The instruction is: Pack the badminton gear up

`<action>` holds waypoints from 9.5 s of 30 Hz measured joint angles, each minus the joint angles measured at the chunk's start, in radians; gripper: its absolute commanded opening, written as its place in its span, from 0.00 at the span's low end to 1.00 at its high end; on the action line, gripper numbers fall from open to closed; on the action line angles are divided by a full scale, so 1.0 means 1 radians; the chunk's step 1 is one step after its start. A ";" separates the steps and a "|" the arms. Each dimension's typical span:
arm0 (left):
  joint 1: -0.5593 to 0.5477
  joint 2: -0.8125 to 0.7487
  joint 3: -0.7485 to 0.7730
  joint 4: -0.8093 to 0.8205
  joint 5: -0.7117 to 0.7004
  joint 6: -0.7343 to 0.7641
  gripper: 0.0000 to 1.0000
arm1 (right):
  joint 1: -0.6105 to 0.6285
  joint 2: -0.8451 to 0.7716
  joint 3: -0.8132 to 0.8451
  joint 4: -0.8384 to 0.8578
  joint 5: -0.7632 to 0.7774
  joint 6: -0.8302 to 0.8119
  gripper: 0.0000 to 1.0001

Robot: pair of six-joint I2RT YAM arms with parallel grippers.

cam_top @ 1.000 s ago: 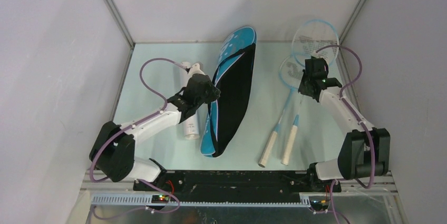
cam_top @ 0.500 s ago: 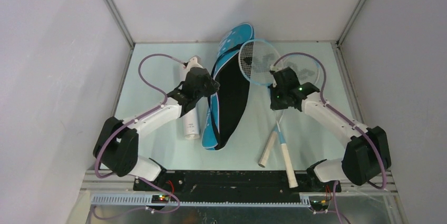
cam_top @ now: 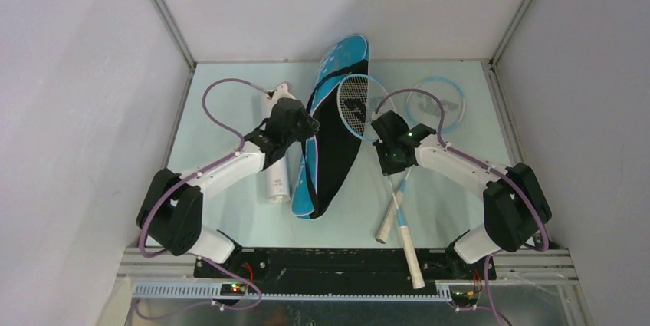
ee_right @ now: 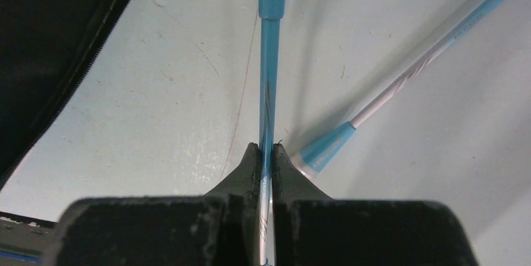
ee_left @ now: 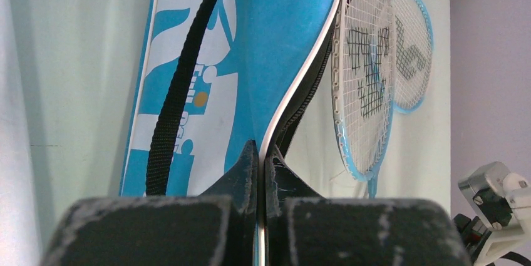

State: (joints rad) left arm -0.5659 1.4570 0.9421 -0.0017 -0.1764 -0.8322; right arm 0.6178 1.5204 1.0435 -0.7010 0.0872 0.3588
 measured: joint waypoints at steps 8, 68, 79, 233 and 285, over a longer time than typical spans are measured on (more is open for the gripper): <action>0.000 0.021 0.016 -0.012 -0.001 0.000 0.00 | 0.035 -0.001 -0.022 -0.030 0.027 0.007 0.00; -0.109 -0.038 -0.075 0.077 0.336 0.187 0.00 | 0.012 0.413 0.349 0.539 -0.075 0.269 0.00; -0.097 -0.038 -0.112 0.067 0.309 0.186 0.00 | 0.073 0.461 0.297 0.671 0.080 0.282 0.00; -0.072 -0.082 -0.186 0.150 0.625 0.318 0.00 | 0.139 0.141 -0.065 0.718 -0.116 0.146 0.00; -0.027 -0.192 -0.274 0.291 0.566 0.127 0.00 | 0.044 0.193 0.069 0.710 -0.022 0.367 0.77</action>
State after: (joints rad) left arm -0.5930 1.2652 0.6685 0.2897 0.3901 -0.7048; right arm 0.6617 1.7138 1.1130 0.0086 0.0650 0.7254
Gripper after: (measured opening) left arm 0.014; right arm 0.740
